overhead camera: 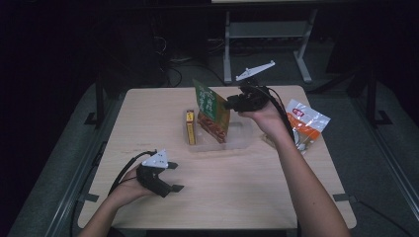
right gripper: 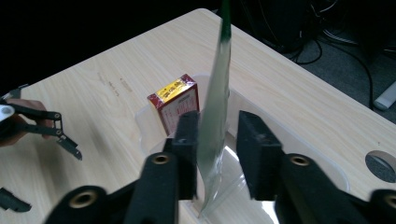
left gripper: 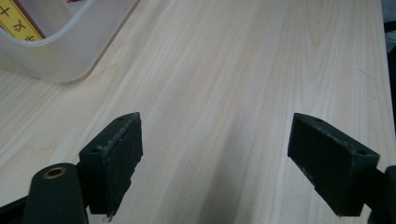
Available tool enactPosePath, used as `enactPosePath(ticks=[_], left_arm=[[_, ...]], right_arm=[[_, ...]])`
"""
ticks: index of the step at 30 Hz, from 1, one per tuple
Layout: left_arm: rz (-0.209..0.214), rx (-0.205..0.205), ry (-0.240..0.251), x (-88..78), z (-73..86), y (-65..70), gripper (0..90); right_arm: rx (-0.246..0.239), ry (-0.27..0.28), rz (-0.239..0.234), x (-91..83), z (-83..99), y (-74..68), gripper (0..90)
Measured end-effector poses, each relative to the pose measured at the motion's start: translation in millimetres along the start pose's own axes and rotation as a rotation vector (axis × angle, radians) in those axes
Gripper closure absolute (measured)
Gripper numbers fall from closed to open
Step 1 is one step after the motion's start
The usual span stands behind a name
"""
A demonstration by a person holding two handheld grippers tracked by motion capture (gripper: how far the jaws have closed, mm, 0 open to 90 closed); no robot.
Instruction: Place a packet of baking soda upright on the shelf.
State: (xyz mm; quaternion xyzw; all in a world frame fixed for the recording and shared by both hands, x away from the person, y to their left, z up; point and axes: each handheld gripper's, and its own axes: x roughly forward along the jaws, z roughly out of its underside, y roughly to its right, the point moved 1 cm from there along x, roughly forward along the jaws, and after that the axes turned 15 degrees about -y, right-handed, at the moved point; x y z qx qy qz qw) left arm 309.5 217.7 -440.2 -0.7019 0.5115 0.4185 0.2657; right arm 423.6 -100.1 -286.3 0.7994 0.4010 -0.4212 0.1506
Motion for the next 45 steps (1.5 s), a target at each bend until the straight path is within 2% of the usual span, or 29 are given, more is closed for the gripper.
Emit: enactPosePath(ticks=[2,4,7,13,15,23,26,28,30,32,34,35,37,41,45], left_arm=[[-0.006,0.002,-0.004,0.0,0.2,-0.7,17.5],[-0.006,0.006,-0.012,-0.4,0.2,-1.8,17.5],[-0.001,-0.005,-0.010,0.2,0.0,-2.1,17.5],[-0.004,-0.011,-0.009,1.3,0.2,-1.8,17.4],[0.001,-0.022,-0.001,2.1,0.3,-1.5,17.4],[0.007,-0.023,-0.009,5.0,0.5,-1.1,17.4],[0.005,-0.025,-0.009,5.1,0.6,-1.5,17.4],[0.003,-0.023,-0.009,5.2,0.7,-1.7,17.4],[0.005,-0.023,-0.012,5.3,0.8,-1.3,17.4],[0.008,-0.021,-0.014,6.0,0.7,-1.1,17.4],[0.008,-0.020,-0.015,6.8,0.4,-0.4,17.4],[0.011,-0.024,-0.008,7.6,0.0,0.2,17.4],[0.011,-0.017,-0.010,8.2,-0.4,0.1,17.4],[0.016,-0.020,-0.016,9.4,-0.7,1.0,17.4],[0.017,-0.017,-0.024,9.9,-0.7,0.6,17.4]], right_arm=[[-0.002,0.007,-0.011,-1.4,2.8,0.5,57.0],[0.005,0.005,-0.016,-2.9,7.4,0.2,46.0],[-0.004,0.010,-0.037,-5.5,14.5,0.0,41.5],[0.001,0.052,-0.066,-15.2,34.0,0.6,38.3],[0.005,0.049,-0.067,-17.4,41.6,0.8,38.6],[0.012,0.037,-0.025,-17.0,73.6,2.5,39.4],[0.023,0.023,-0.009,-14.1,87.5,6.7,44.1],[0.038,0.008,0.018,-11.4,97.8,12.4,47.4],[0.061,-0.003,0.034,-8.7,108.7,20.9,55.2],[0.093,-0.014,0.073,-7.0,119.7,30.2,62.6],[0.113,-0.034,0.113,-3.6,132.4,43.9,75.6],[0.132,-0.055,0.122,-2.1,135.9,48.1,79.0],[0.133,-0.087,0.184,1.4,145.9,61.3,88.9],[0.181,-0.123,0.237,9.4,168.1,90.1,90.0],[0.203,-0.161,0.283,15.0,180.9,110.8,90.0]])
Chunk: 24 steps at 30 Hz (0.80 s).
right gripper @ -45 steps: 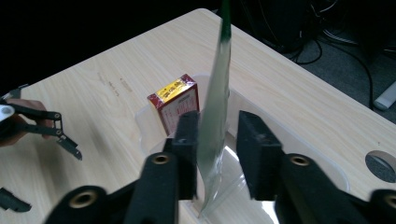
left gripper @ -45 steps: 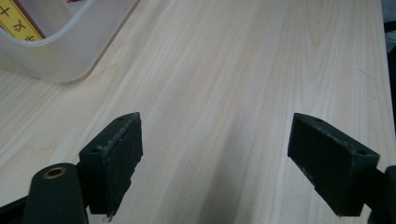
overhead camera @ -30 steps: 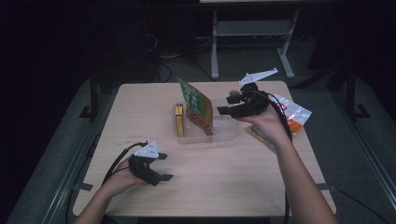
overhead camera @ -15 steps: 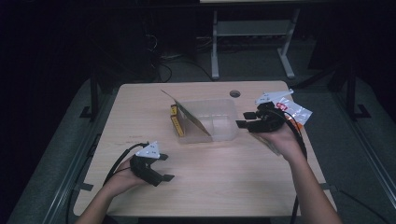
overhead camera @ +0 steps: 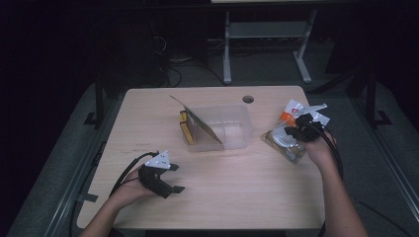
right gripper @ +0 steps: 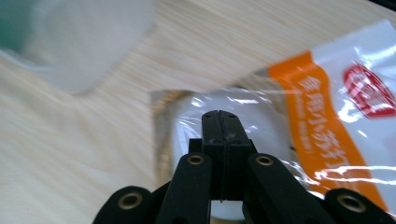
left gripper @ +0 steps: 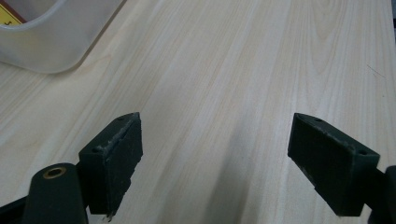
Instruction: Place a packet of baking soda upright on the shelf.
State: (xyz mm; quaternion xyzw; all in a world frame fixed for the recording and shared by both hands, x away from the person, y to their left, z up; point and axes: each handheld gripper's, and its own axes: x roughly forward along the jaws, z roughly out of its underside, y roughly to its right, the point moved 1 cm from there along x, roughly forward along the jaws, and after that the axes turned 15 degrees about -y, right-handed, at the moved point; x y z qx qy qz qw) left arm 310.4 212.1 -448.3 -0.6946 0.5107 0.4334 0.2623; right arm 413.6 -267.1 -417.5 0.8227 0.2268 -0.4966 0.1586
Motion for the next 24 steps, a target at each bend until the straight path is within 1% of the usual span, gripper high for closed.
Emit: enactPosePath(ticks=[2,4,5,7,8,9,11,13,15,16,19,20,21,22,24], left_arm=[[0.000,0.000,-0.002,0.3,0.0,0.3,17.4],[-0.001,0.001,-0.004,0.1,0.0,0.7,17.5],[0.000,-0.001,-0.003,0.2,-0.1,0.5,17.4],[0.002,-0.001,-0.004,0.9,-0.1,0.1,17.4],[0.001,0.002,-0.008,1.2,0.0,-0.2,17.4],[0.001,0.004,-0.011,1.3,0.1,-0.3,17.4],[0.001,0.005,-0.012,1.5,0.2,-0.1,17.4],[0.001,0.004,-0.010,1.3,0.2,0.2,17.5],[0.003,0.002,-0.007,1.1,0.1,0.5,17.5],[0.006,0.002,-0.007,1.1,0.1,0.4,17.4],[0.006,0.004,-0.006,1.1,-0.1,0.9,17.4],[0.006,0.006,-0.006,0.8,-0.1,1.0,17.4],[0.005,0.010,-0.005,0.6,-0.2,0.9,17.4],[0.005,0.010,-0.009,0.0,-0.2,1.0,17.4],[0.005,0.007,0.001,0.4,-0.1,1.4,17.4]], right_arm=[[0.008,-0.018,0.029,7.6,1.1,7.0,90.0],[-0.005,-0.043,0.062,15.6,2.2,12.8,90.0],[-0.005,-0.056,0.066,19.3,2.6,14.2,90.0],[-0.026,-0.072,0.075,26.1,3.3,15.9,90.0],[-0.032,-0.093,0.076,30.0,3.7,15.2,90.0],[-0.048,-0.097,0.080,33.7,4.2,13.9,90.0],[-0.073,-0.109,0.061,36.9,4.9,12.8,90.0],[-0.086,-0.121,0.041,37.3,6.2,11.3,90.0],[-0.096,-0.117,0.004,35.5,9.2,7.5,90.0],[-0.101,-0.115,-0.005,34.8,10.6,5.9,90.0],[-0.105,-0.110,-0.046,31.5,16.7,-3.3,90.0],[-0.127,-0.109,-0.049,30.0,18.8,-7.0,90.0],[-0.119,-0.115,-0.062,28.3,21.3,-11.5,90.0],[-0.128,-0.111,-0.070,26.9,23.5,-15.0,90.0],[-0.139,-0.115,-0.086,23.4,28.1,-23.5,90.0]])
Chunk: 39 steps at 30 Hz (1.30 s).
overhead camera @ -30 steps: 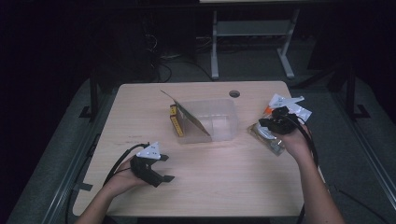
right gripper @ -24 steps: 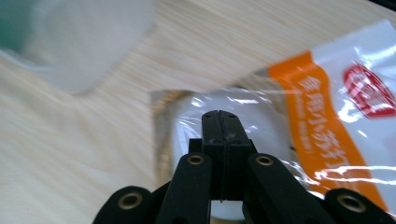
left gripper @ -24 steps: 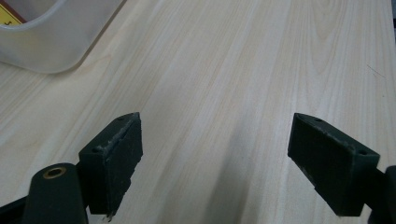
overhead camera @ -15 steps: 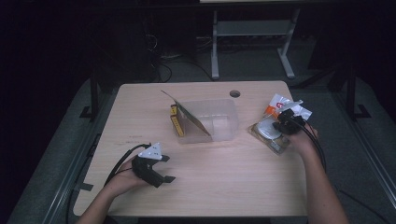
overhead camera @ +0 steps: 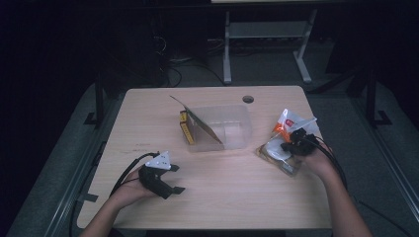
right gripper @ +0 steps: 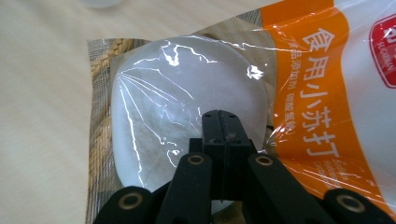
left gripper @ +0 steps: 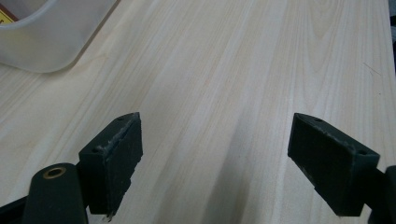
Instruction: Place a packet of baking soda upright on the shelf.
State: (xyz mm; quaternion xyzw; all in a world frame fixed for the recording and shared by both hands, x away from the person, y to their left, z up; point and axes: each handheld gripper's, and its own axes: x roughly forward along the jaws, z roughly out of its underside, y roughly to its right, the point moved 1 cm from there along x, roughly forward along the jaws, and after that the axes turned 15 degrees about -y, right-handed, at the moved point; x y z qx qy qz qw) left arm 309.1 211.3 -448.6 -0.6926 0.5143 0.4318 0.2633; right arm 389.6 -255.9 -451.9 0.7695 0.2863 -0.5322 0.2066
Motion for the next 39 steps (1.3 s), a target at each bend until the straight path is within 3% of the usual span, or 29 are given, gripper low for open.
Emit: enactPosePath(ticks=[5,9,13,18,22,29,34,39], left_arm=[[0.002,0.004,0.002,0.2,-0.3,1.3,17.4],[0.003,0.011,-0.006,0.2,-0.7,1.6,17.5],[0.007,0.013,-0.009,1.2,-2.0,2.8,17.5],[0.008,0.015,-0.006,0.4,-2.2,3.1,17.5],[0.010,0.016,-0.011,1.7,-2.1,2.7,17.5],[0.015,0.015,-0.010,2.4,-3.1,4.0,17.5],[0.022,0.026,-0.011,3.2,-4.4,5.3,17.5],[0.026,0.048,0.005,7.1,-15.3,10.0,17.5]], right_arm=[[-0.025,0.002,-0.049,-5.6,10.1,-24.9,90.0],[-0.070,-0.008,-0.086,-10.2,17.3,-48.6,90.0],[-0.133,0.004,-0.091,-15.9,21.5,-69.6,90.0],[-0.159,-0.006,-0.079,-24.9,30.5,-73.6,90.0],[-0.164,-0.012,-0.135,-25.3,37.0,-72.3,90.0],[-0.226,-0.008,-0.243,-19.9,26.4,-92.1,90.0],[-0.289,0.002,-0.270,-14.0,12.3,-112.1,90.0],[-0.358,0.008,-0.258,-9.7,0.5,-126.1,90.0]])
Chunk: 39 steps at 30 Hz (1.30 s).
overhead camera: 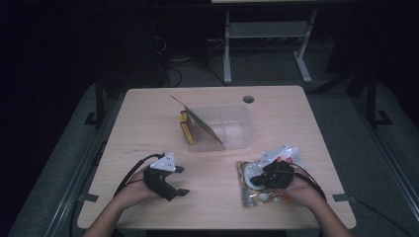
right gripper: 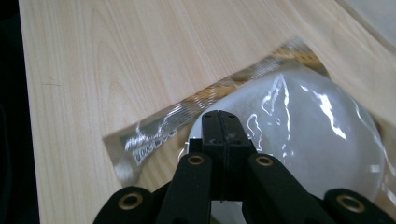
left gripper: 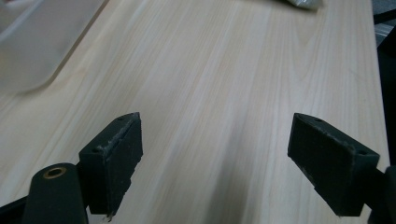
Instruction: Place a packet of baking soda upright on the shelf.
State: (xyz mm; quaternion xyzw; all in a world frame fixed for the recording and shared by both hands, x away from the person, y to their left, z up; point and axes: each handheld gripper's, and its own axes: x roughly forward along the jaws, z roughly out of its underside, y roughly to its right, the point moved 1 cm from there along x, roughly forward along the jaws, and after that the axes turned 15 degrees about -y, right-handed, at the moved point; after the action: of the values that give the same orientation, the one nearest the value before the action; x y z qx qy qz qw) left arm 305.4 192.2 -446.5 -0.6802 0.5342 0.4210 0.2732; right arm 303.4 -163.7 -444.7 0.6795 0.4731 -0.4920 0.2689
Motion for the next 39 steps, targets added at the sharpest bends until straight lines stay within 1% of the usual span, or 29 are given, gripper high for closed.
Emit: enactPosePath(ticks=[2,4,5,7,8,10,11,12,13,14,15,16,19,20,23,24,26,27,28,29,30,31,32,33,34,35,36,37,39], left_arm=[[0.014,0.022,0.003,5.1,-10.3,2.2,17.5],[0.021,0.050,0.004,12.1,-22.6,4.7,17.4],[0.027,0.060,0.008,15.7,-28.8,6.1,17.4],[0.037,0.080,0.009,21.3,-39.6,7.5,17.0],[0.041,0.088,0.012,23.3,-44.2,7.9,17.0],[0.041,0.096,0.018,25.3,-51.4,7.8,17.0],[0.043,0.099,0.024,25.8,-53.9,7.7,17.0],[0.040,0.106,0.023,25.3,-56.0,7.5,17.0],[0.039,0.108,0.025,24.9,-56.7,7.4,17.0],[0.037,0.107,0.029,24.0,-56.9,7.2,17.0],[0.037,0.107,0.031,23.2,-56.5,6.7,17.0],[0.034,0.104,0.034,22.5,-56.1,6.5,17.0],[0.040,0.100,0.041,22.2,-55.9,7.1,17.0],[0.041,0.107,0.040,22.4,-56.3,7.2,17.0],[0.049,0.110,0.035,25.5,-57.8,9.4,17.0],[0.057,0.105,0.030,26.7,-58.4,9.8,17.0],[0.060,0.092,0.041,30.6,-60.4,9.2,17.5],[0.061,0.085,0.041,31.8,-61.2,8.9,17.7],[0.065,0.079,0.047,34.0,-62.7,7.7,18.2],[0.069,0.074,0.048,35.3,-64.0,6.9,19.9],[0.077,0.067,0.056,37.6,-66.3,5.8,20.9],[0.093,0.056,0.061,39.8,-69.0,5.2,22.4],[0.099,0.049,0.067,43.5,-73.9,4.3,23.4],[0.103,0.047,0.067,46.2,-76.8,4.2,25.1],[0.112,0.048,0.063,50.3,-80.7,4.0,26.8],[0.118,0.044,0.051,55.8,-85.1,3.7,27.2],[0.129,0.034,0.044,58.7,-87.0,3.7,30.0],[0.141,0.047,0.040,62.8,-89.7,1.7,33.2],[0.161,0.035,0.016,69.6,-91.9,0.6,37.5]], right_arm=[[0.007,0.005,0.001,-0.6,1.0,-0.6,90.0],[0.019,0.008,0.017,-2.7,3.9,-0.1,90.0],[0.027,0.018,0.031,-4.7,5.6,0.9,90.0],[0.069,0.046,0.043,-10.4,8.2,2.3,90.0],[0.082,0.050,0.056,-11.8,9.3,4.4,90.0],[0.095,0.026,0.070,-8.9,10.6,7.5,90.0],[0.088,0.009,0.061,-4.6,10.8,9.1,90.0],[0.079,0.006,0.060,-0.3,10.6,8.8,90.0],[0.072,0.010,0.046,0.5,8.9,8.4,90.0],[0.062,0.013,0.042,1.6,7.4,8.2,90.0],[0.061,0.016,0.034,3.3,4.7,5.6,90.0],[0.043,0.013,0.037,5.0,1.8,4.0,90.0],[0.011,0.020,0.025,11.6,-9.8,-5.9,90.0],[0.003,0.024,0.011,14.5,-15.7,-12.0,90.0],[-0.045,0.022,0.007,21.5,-29.3,-23.9,90.0],[-0.078,0.020,0.014,24.0,-34.0,-26.8,90.0],[-0.105,0.015,0.025,26.0,-40.9,-32.9,90.0],[-0.118,0.016,0.041,25.1,-42.1,-34.3,89.9],[-0.116,0.018,0.042,23.5,-41.8,-34.3,88.3],[-0.092,0.038,0.046,18.7,-39.9,-33.0,85.9],[-0.069,0.052,0.036,14.4,-38.2,-31.5,84.4],[-0.053,0.072,0.038,8.2,-35.7,-27.9,83.0],[-0.028,0.095,0.056,1.7,-33.3,-24.9,80.5],[0.009,0.110,0.072,-6.8,-30.4,-20.6,77.2],[0.021,0.122,0.088,-11.3,-28.4,-16.8,74.2],[0.061,0.141,0.098,-17.4,-26.0,-13.1,71.5],[0.087,0.156,0.113,-23.8,-22.6,-6.4,68.4],[0.099,0.159,0.126,-27.1,-20.5,-2.3,65.5],[0.144,0.174,0.154,-35.8,-14.4,7.7,60.8]])
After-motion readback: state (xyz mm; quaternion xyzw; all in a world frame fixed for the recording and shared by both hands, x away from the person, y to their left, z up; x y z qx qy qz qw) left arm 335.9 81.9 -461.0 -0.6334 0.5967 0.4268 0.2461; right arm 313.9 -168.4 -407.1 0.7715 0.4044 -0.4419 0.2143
